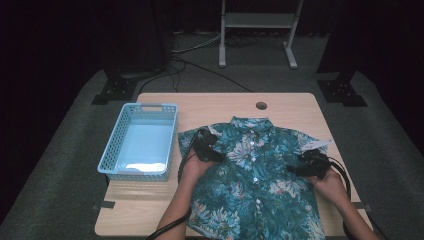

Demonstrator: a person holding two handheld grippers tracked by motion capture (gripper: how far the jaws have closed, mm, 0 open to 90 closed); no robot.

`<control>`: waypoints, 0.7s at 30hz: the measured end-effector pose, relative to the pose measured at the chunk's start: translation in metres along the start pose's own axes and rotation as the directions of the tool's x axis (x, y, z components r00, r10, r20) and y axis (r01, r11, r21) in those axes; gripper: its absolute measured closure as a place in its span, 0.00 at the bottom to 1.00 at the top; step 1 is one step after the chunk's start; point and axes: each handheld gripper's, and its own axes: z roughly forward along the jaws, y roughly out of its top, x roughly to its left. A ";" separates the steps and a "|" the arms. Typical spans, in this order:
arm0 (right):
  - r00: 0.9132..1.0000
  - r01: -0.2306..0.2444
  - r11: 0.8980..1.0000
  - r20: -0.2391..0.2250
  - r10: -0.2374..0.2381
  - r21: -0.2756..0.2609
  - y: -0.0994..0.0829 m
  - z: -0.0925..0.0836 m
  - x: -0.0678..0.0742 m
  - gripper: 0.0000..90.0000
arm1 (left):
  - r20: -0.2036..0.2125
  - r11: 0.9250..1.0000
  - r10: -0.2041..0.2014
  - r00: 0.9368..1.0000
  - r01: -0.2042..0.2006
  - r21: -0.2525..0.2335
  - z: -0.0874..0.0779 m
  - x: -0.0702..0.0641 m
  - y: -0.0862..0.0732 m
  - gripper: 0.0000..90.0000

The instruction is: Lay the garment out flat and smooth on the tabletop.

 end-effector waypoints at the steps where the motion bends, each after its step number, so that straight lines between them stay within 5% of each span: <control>1: 1.000 -0.001 1.000 0.000 0.001 0.003 0.002 0.001 -0.001 0.34 | -0.002 1.000 -0.004 1.000 0.004 -0.003 0.001 0.001 0.001 0.20; 21: 1.000 -0.021 0.999 0.018 0.020 0.049 0.025 0.015 -0.025 0.34 | -0.023 0.999 -0.035 0.999 0.035 -0.010 0.016 0.013 0.020 0.20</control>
